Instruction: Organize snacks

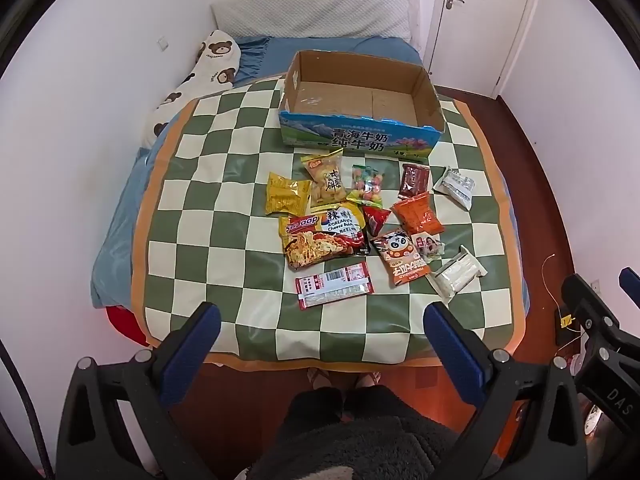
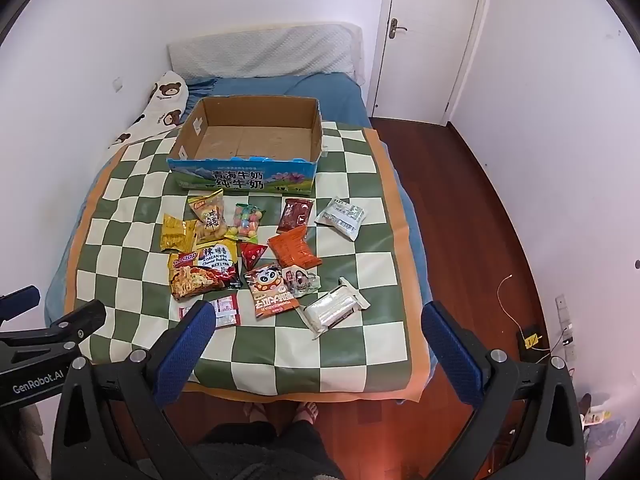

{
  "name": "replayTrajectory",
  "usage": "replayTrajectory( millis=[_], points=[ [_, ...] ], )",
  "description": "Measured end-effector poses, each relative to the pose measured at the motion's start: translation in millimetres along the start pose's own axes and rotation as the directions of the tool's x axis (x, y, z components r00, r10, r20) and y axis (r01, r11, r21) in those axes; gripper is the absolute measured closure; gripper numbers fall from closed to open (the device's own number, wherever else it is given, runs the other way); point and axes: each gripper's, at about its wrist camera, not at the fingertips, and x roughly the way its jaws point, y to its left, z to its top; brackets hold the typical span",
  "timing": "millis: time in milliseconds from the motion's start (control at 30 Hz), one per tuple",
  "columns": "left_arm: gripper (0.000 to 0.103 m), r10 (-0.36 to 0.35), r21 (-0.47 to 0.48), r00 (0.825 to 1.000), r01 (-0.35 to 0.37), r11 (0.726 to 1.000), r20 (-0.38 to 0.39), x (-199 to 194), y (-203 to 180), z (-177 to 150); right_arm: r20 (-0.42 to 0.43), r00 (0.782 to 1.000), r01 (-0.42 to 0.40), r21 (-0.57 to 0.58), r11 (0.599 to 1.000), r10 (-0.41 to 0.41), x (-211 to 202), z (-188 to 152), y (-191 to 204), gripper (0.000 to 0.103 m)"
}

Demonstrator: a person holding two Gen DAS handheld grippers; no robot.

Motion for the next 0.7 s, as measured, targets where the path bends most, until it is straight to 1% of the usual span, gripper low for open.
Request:
replayTrajectory(
  millis=[200,300,367,400,467,500,567,600,700],
  points=[
    [0.0,-0.001,-0.001,1.0,0.001,1.0,0.011,1,1,1,0.005,1.0,-0.001,-0.003,1.0,0.001,-1,0,1,0.0],
    [0.0,-0.003,0.0,1.0,0.003,1.0,0.017,-5,6,3,0.007,1.0,-0.002,-0.006,1.0,0.002,1,1,-1,0.0],
    [0.0,-0.002,0.0,1.0,0.002,1.0,0.02,-6,9,4,0.011,1.0,-0.004,-0.005,1.0,0.004,-2,5,6,0.0],
    [0.0,0.005,0.004,1.0,-0.005,1.0,0.021,-7,3,5,0.012,1.0,-0.006,-0.004,1.0,0.006,-1,6,6,0.0],
    [0.0,0.007,0.006,1.0,-0.007,1.0,0.022,-6,4,6,0.016,1.0,-0.008,-0.001,1.0,0.008,1,8,7,0.0],
    [0.0,0.009,0.006,1.0,-0.009,1.0,0.023,-6,5,7,0.025,1.0,-0.01,0.005,1.0,0.01,-6,4,3,0.0],
    [0.0,0.007,0.004,1.0,-0.007,1.0,0.026,-8,8,9,0.031,0.999,-0.013,0.01,1.0,0.012,-7,3,2,0.0],
    [0.0,0.008,0.014,0.999,-0.009,1.0,0.033,-13,3,5,0.032,0.999,-0.013,0.011,1.0,0.012,-7,3,2,0.0],
    [0.0,0.008,0.015,0.999,-0.009,1.0,0.035,-13,3,5,0.032,0.999,-0.019,0.02,1.0,0.019,-6,3,0,0.0]
  ],
)
